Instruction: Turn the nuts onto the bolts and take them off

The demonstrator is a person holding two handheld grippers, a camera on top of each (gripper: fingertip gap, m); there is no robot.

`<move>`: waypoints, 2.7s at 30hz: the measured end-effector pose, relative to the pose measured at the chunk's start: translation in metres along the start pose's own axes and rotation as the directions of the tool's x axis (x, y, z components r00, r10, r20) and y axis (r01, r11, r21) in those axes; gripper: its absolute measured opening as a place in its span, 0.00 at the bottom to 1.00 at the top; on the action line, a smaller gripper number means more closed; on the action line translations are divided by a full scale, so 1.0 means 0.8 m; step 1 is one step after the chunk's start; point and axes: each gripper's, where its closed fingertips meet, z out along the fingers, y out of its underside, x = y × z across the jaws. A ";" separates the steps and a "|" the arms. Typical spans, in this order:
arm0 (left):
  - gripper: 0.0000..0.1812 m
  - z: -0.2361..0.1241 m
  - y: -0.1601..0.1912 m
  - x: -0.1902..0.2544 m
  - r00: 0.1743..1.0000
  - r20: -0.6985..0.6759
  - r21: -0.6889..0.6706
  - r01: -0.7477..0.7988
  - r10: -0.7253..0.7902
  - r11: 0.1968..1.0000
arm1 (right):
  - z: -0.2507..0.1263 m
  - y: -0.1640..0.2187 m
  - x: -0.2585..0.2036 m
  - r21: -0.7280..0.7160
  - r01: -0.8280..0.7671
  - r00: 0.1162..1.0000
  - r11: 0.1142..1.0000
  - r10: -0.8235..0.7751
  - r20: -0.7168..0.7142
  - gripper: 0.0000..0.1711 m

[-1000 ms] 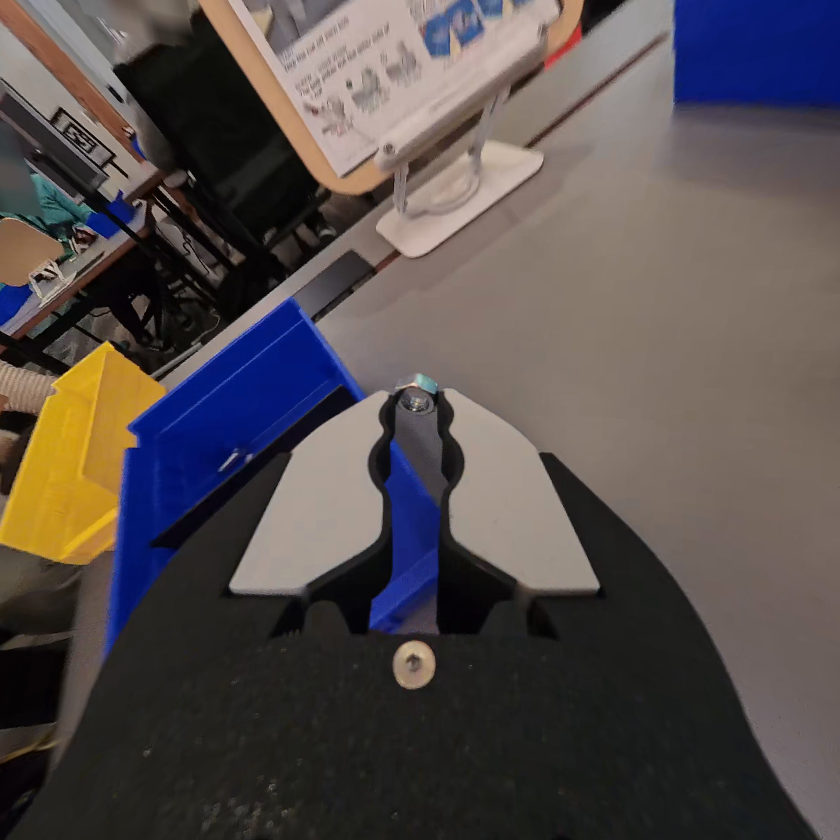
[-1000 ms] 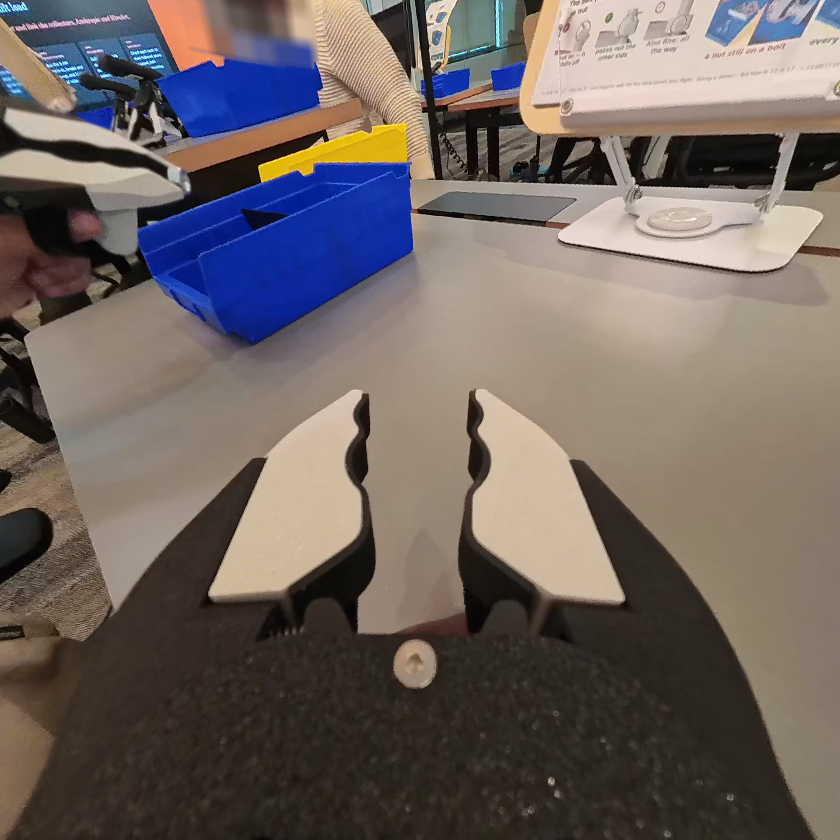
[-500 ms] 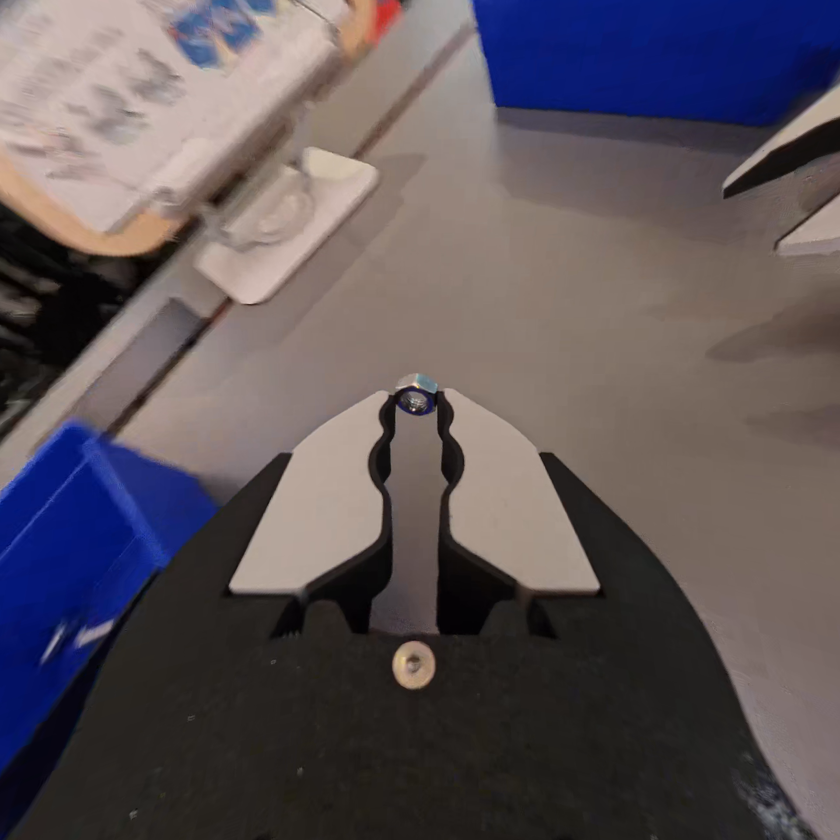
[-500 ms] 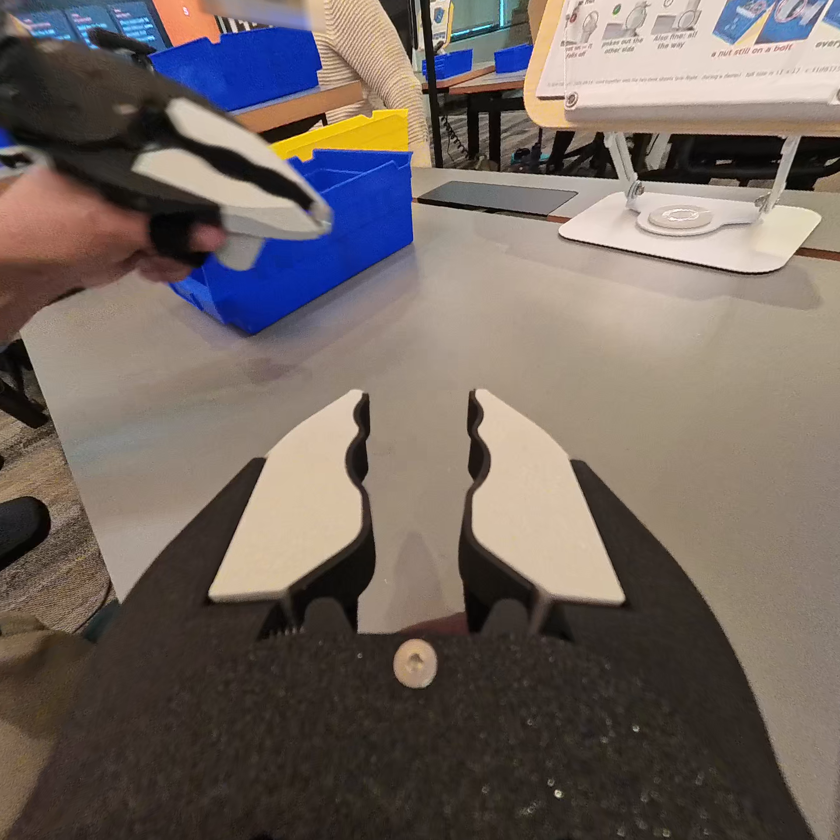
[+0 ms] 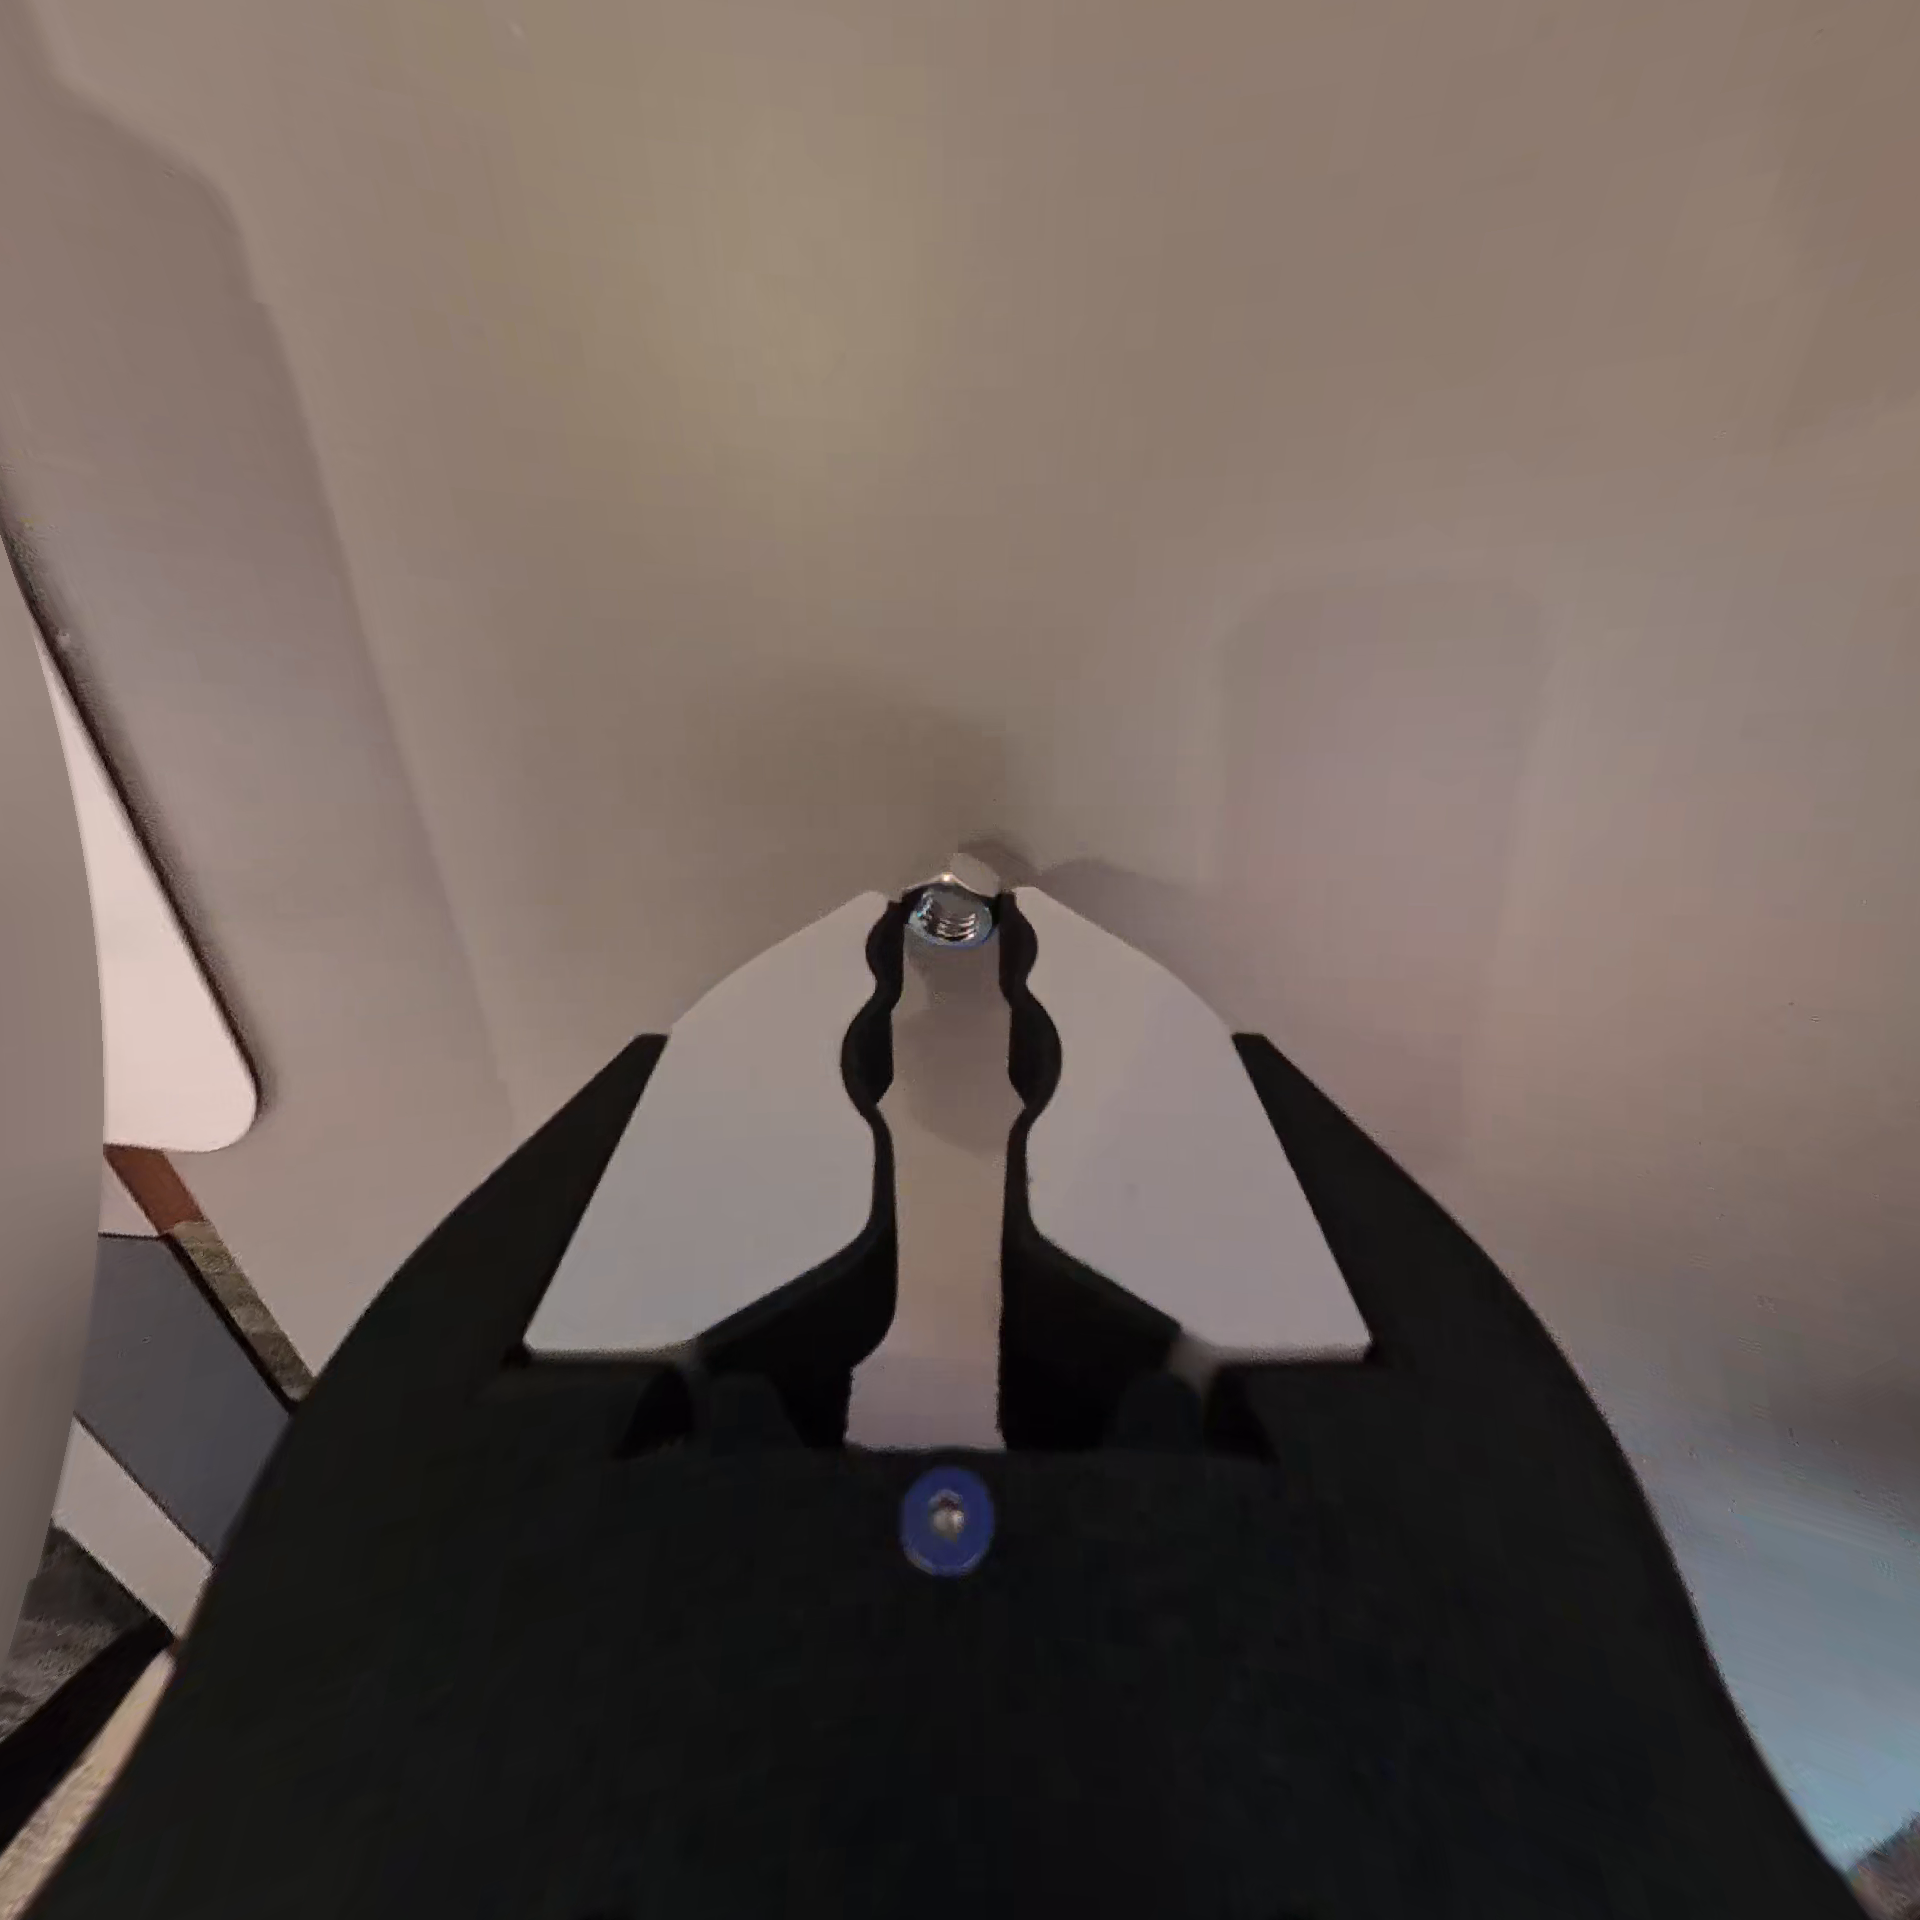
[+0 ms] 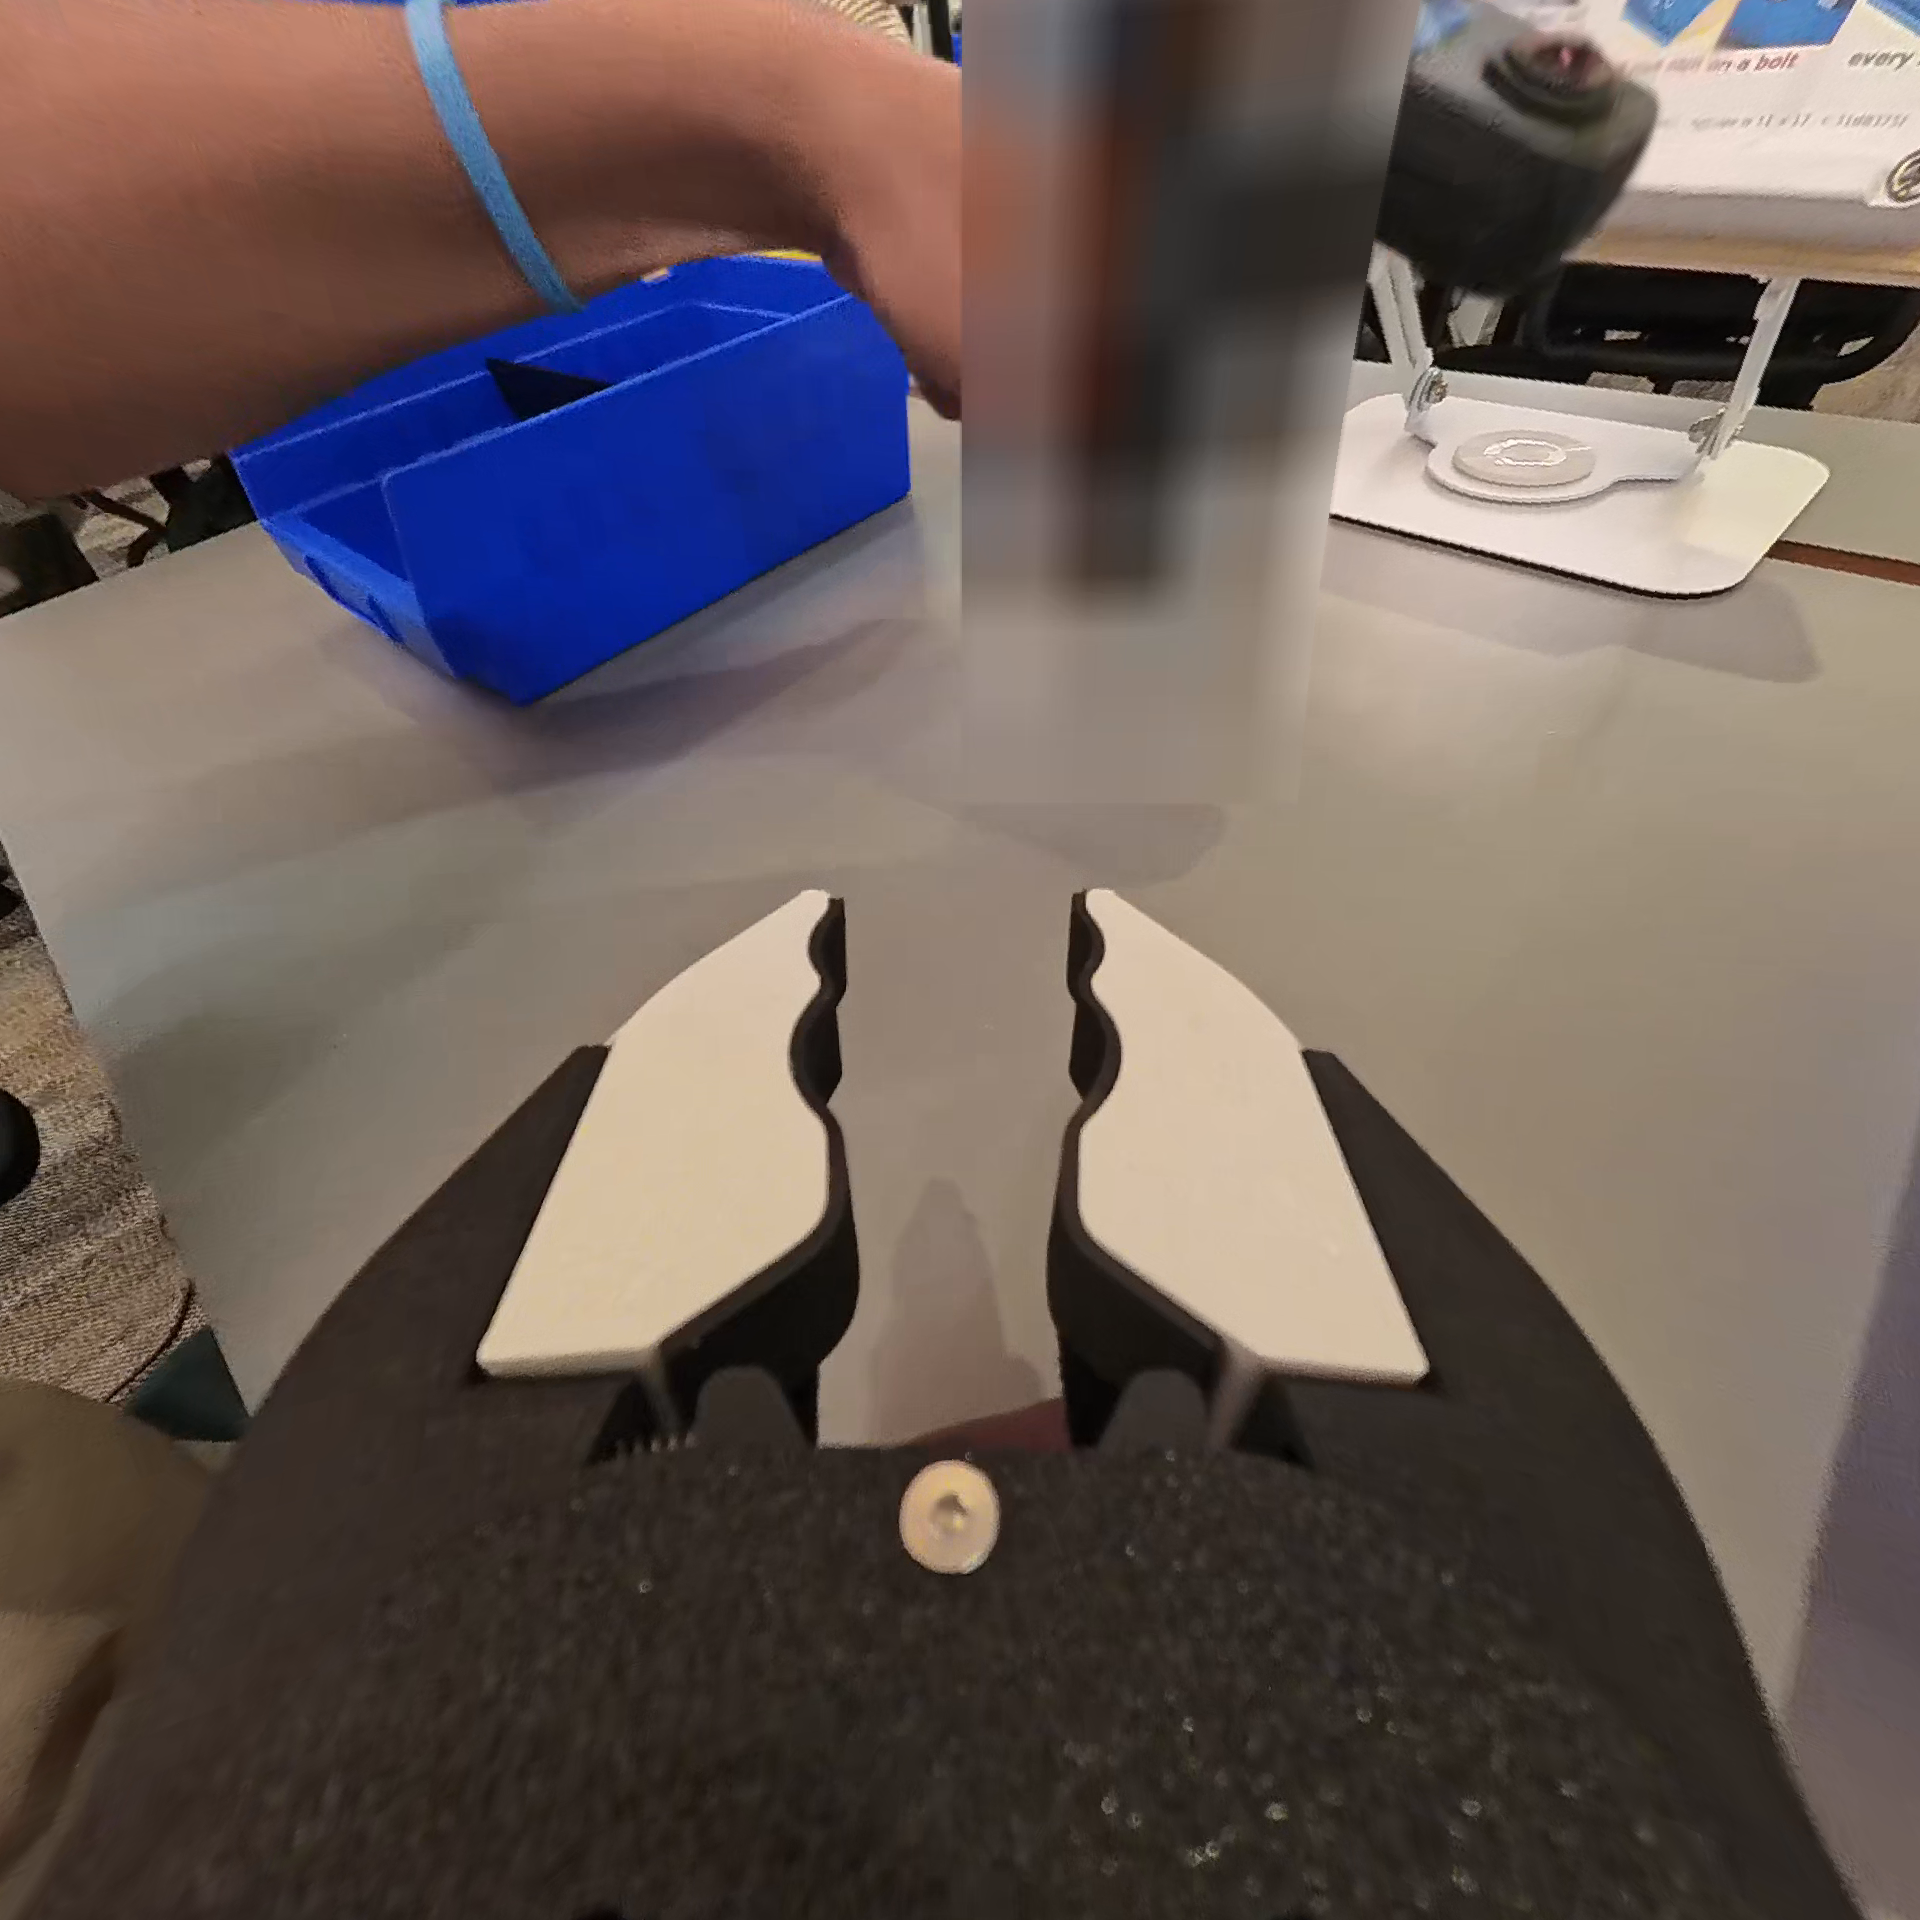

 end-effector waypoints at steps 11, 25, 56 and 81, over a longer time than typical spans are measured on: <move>0.09 0.013 -0.020 0.015 0.995 -0.090 0.002 -0.045 0.045 0.999 | 0.003 0.009 0.004 -0.029 -0.013 1.000 1.000 0.013 0.010 0.24; 0.33 -0.188 0.065 0.109 0.726 0.024 0.888 0.301 -0.687 0.349 | 0.000 0.007 0.031 -0.040 -0.009 1.000 0.999 0.008 -0.009 0.24; 0.27 -0.167 0.418 -0.011 0.909 0.412 -0.095 0.109 -0.060 0.990 | 0.019 0.023 0.031 -0.084 0.026 1.000 0.996 -0.025 0.007 0.23; 0.15 -0.013 0.480 -0.059 0.951 -0.057 -0.339 -0.305 0.305 0.890 | 0.034 0.025 0.043 -0.093 -0.034 0.994 0.995 0.025 -0.105 0.23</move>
